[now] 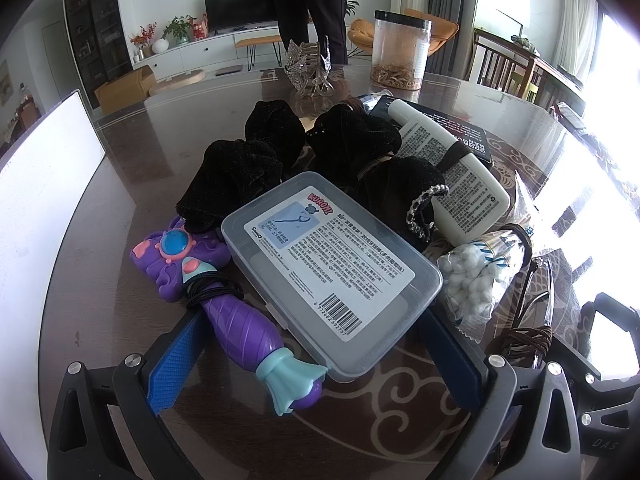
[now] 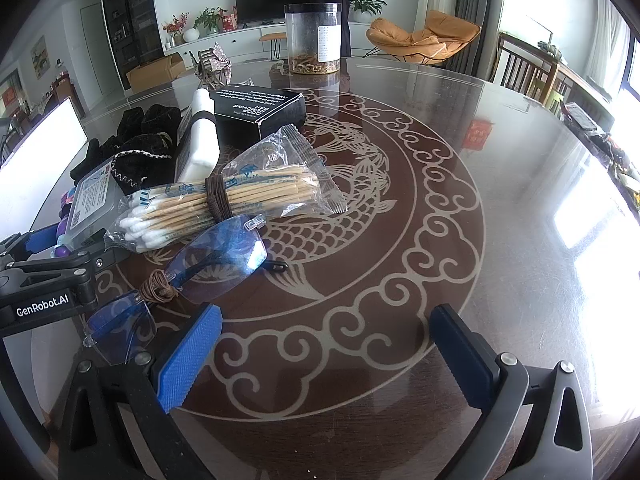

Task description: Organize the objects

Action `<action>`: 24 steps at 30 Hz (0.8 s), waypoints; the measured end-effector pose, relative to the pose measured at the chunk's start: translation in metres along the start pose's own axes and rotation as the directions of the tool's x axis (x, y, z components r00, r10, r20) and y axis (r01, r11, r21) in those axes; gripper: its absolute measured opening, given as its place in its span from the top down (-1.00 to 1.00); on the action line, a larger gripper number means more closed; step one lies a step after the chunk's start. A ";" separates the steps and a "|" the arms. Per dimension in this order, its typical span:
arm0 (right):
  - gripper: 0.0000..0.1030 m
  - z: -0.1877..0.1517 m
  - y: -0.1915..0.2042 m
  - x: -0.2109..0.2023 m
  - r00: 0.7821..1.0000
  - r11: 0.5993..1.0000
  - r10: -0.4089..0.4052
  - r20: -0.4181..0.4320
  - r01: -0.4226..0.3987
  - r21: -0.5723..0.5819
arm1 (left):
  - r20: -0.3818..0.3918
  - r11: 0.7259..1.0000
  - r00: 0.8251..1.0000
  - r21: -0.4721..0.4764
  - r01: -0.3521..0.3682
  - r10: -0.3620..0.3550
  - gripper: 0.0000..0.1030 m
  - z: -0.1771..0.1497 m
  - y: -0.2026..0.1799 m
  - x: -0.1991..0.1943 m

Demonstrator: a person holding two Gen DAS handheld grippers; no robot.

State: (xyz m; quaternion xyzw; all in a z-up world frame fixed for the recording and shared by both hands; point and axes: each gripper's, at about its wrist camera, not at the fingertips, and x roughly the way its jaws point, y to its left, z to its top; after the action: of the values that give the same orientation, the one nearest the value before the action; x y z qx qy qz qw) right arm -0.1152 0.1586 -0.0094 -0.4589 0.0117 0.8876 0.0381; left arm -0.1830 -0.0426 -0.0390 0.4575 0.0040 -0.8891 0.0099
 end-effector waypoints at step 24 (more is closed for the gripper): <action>-1.00 0.000 0.000 0.000 1.000 1.000 0.000 0.000 0.000 0.000 | -0.004 0.986 0.996 0.136 0.094 -0.094 -1.00 -0.001 0.001 0.000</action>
State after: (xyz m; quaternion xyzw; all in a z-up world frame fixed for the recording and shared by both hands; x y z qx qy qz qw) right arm -0.1151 0.1586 -0.0091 -0.4589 0.0117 0.8876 0.0383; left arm -0.1821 -0.0435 -0.0392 0.4556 -0.0351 -0.8873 -0.0631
